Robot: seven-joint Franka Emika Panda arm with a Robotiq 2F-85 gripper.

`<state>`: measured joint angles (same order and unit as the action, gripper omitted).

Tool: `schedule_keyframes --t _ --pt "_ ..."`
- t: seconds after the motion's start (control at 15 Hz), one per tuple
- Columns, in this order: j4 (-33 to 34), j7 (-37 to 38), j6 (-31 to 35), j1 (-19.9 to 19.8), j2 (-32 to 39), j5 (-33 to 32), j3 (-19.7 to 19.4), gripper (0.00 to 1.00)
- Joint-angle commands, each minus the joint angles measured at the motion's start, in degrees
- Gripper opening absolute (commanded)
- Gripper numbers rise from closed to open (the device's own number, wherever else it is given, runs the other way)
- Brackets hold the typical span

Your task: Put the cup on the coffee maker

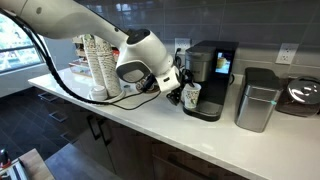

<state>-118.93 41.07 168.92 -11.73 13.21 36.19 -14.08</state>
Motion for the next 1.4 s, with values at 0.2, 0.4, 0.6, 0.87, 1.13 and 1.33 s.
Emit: schedule_keyframes --t 0.2,0.4,0.6,0.87,1.13,1.33 --pt "-9.0 -19.0 -7.4 -1.8 -12.2 -1.4 0.3 1.0" --pt "-12.5 -28.2 -10.7 -2.2 -16.4 -2.7 -0.5 1.0" --pt "-15.3 -35.5 -13.9 -2.6 -19.8 -4.6 -1.4 1.0" --pt "-17.7 -45.1 -16.7 -2.7 -23.4 -5.1 -2.5 1.0" --pt "-19.5 -51.2 -17.9 -2.0 -26.1 -5.1 -4.1 1.0" --pt "-20.5 -53.9 -18.0 -1.8 -27.5 -5.5 -5.1 1.0"
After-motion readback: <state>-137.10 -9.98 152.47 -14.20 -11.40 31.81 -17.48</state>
